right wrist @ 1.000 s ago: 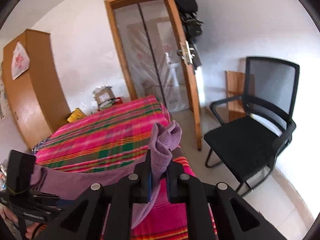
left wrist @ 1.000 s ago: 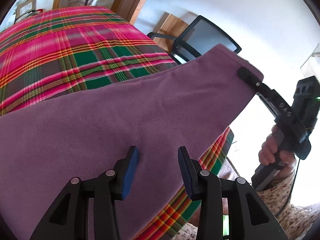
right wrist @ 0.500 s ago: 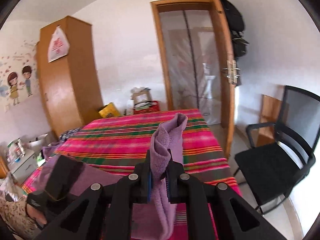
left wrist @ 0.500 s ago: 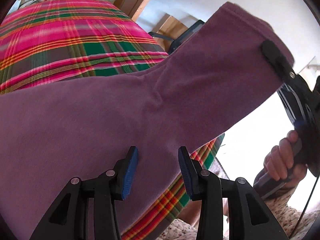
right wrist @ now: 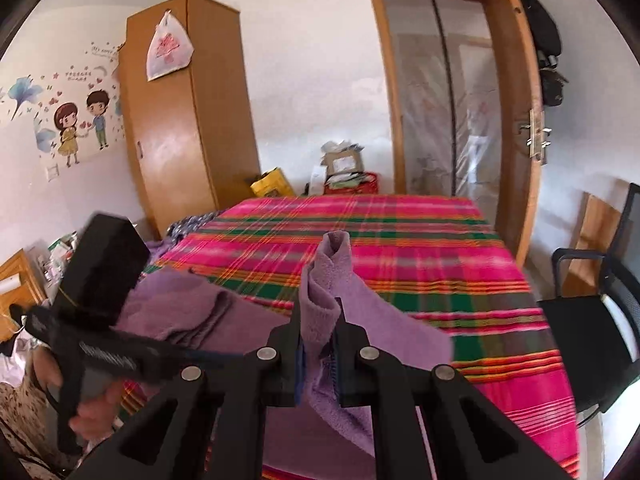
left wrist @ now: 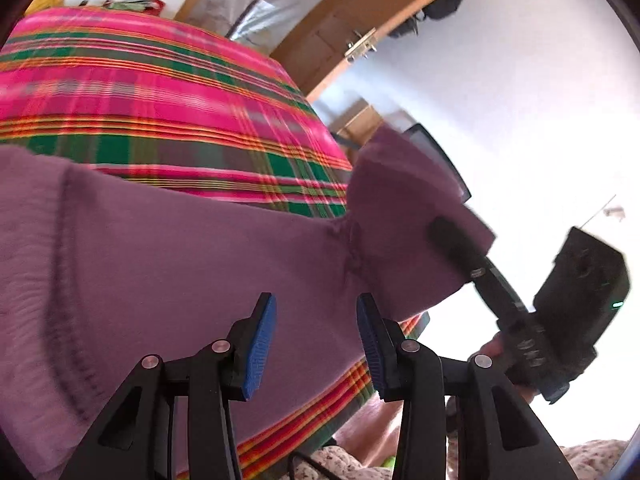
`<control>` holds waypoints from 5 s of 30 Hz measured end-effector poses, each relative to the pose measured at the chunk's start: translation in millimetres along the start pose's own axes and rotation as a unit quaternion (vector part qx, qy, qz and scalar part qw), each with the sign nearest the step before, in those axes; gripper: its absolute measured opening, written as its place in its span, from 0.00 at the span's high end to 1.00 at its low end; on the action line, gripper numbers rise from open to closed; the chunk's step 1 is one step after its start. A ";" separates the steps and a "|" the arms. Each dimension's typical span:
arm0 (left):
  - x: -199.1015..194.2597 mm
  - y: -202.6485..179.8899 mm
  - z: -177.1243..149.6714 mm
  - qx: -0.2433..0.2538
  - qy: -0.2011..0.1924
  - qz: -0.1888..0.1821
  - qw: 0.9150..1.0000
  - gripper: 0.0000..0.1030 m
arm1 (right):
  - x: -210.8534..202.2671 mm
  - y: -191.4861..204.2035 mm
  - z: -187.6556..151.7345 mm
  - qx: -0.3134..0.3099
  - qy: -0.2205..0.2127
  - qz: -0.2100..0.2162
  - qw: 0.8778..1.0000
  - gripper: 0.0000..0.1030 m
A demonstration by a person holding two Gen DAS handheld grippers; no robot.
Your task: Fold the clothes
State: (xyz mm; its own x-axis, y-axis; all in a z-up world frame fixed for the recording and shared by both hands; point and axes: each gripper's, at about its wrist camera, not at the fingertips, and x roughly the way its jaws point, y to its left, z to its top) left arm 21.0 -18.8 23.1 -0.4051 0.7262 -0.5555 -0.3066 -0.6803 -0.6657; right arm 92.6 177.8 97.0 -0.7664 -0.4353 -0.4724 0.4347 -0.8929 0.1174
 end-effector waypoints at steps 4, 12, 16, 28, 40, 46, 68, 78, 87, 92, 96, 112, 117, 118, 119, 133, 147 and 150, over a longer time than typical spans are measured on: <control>-12.1 12.5 -2.0 -0.013 -0.014 0.019 1.000 0.58 | 21.3 11.5 -10.0 0.000 0.027 0.017 0.999 0.90; -28.2 18.9 -5.6 -0.020 -0.032 0.033 0.999 0.58 | 50.9 37.5 -30.1 -0.006 0.062 0.038 0.997 0.90; -40.0 22.7 -6.7 -0.021 -0.046 0.039 0.998 0.58 | 65.8 46.2 -40.8 -0.003 0.080 0.050 0.995 0.90; -43.7 36.6 -7.3 -0.036 -0.047 0.052 0.997 0.58 | 82.5 64.3 -57.1 -0.007 0.099 0.055 0.994 0.89; -41.6 35.4 2.8 -0.026 -0.048 0.074 0.996 0.58 | 87.5 76.5 -67.9 -0.008 0.117 0.084 0.990 0.71; -34.2 29.9 9.9 -0.017 -0.044 0.083 0.995 0.58 | 65.9 68.7 -66.0 0.008 0.095 0.132 0.987 0.71; 12.1 15.1 12.9 0.007 0.019 0.091 0.996 0.58 | 64.8 61.5 -81.6 0.016 0.126 0.135 0.983 0.69; 7.5 22.3 7.2 0.000 0.019 0.121 0.992 0.58 | 34.0 13.1 -80.2 0.059 0.105 0.081 0.989 0.69; -3.6 14.8 6.9 0.007 -0.001 0.125 0.992 0.58 | 25.7 -16.6 -79.8 0.075 0.090 0.056 0.992 0.69; 4.5 18.9 9.0 -0.003 0.006 0.127 0.992 0.58 | 17.8 -37.8 -82.6 0.096 0.082 0.027 0.992 0.69; 13.8 19.6 7.1 -0.003 0.019 0.138 0.990 0.58 | 18.4 -43.0 -90.2 0.101 0.086 0.029 0.991 0.69; 23.0 13.5 7.8 -0.001 0.027 0.150 0.988 0.58 | 36.7 -69.3 -60.2 0.088 0.056 0.017 0.994 0.70; 22.4 16.4 7.7 -0.007 0.027 0.149 0.988 0.58 | 54.6 -85.6 -62.7 0.119 0.089 0.024 0.989 0.74; 22.6 16.3 7.8 -0.006 0.028 0.150 0.988 0.58 | 56.2 -86.5 -63.3 0.121 0.092 0.024 0.988 0.74; 23.0 15.9 7.9 -0.005 0.029 0.152 0.988 0.58 | 58.3 -86.4 -63.6 0.121 0.098 0.024 0.988 0.74; 21.8 12.6 6.7 -0.004 0.030 0.161 0.987 0.58 | 67.2 -102.3 -42.8 0.149 0.094 0.035 0.984 0.71; 23.2 15.6 8.3 -0.013 0.031 0.155 0.987 0.58 | 38.5 -99.4 -57.2 0.128 0.083 0.008 0.988 0.57; 23.0 15.6 7.7 -0.011 0.031 0.153 0.988 0.58 | 21.5 -93.1 -71.9 0.101 0.085 -0.013 0.991 0.54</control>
State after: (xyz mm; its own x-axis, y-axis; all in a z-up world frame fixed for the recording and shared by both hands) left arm 0.2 -13.4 3.8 -0.4227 0.4911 -0.7617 -0.1591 -0.8676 -0.4712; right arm 69.7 259.8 13.1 -0.6785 -0.4010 -0.6155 0.2992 -0.9161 0.2670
